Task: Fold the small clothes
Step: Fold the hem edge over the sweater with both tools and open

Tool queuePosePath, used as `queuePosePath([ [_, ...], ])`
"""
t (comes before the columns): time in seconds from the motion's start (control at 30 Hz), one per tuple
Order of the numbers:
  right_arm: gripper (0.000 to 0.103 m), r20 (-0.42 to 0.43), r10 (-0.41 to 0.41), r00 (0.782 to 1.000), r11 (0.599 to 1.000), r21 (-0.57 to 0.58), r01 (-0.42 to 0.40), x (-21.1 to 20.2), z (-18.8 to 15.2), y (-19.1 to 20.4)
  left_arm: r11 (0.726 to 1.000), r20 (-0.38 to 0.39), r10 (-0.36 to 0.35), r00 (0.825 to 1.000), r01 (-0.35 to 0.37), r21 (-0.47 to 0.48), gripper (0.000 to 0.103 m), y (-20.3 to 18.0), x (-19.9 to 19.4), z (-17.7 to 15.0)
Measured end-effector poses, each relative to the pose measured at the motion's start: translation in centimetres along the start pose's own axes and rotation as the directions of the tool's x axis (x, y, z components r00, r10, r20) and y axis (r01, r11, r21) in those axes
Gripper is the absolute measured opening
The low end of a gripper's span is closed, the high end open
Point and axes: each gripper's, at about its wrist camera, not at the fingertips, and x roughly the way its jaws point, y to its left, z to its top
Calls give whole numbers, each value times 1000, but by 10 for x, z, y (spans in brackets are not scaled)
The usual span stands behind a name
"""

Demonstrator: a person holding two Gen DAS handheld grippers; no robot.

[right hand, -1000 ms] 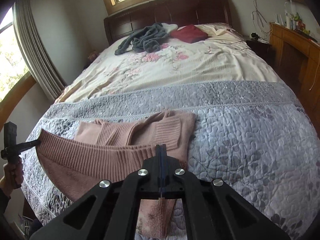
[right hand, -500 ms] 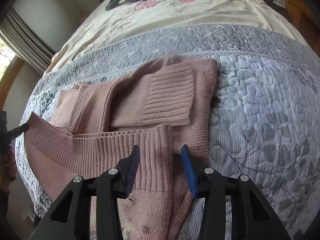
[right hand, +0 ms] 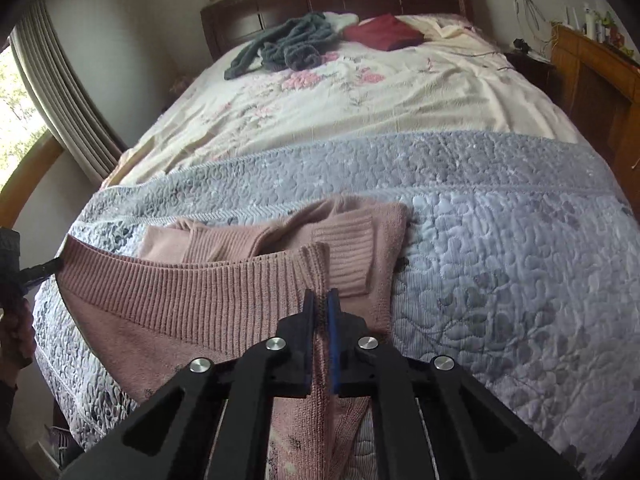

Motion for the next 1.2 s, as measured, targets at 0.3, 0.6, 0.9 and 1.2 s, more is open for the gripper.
queuePosePath([
  [0.3, 5, 69, -10, 998, 998, 63, 5, 16, 73, -12, 999, -8, 41, 999, -41, -20, 7, 21, 43, 63],
  [0.6, 5, -29, -47, 998, 989, 141, 50, 90, 99, -34, 991, -117, 96, 988, -107, -84, 7, 61, 121, 99],
  [0.9, 5, -111, -90, 990, 976, 188, 110, 145, 102, -58, 979, -237, 127, 963, -160, -125, 7, 93, 180, 107],
  [1.2, 5, -189, -97, 977, 966, 218, 138, 192, 88, -79, 962, -303, 152, 941, -211, -173, 8, 122, 212, 92],
])
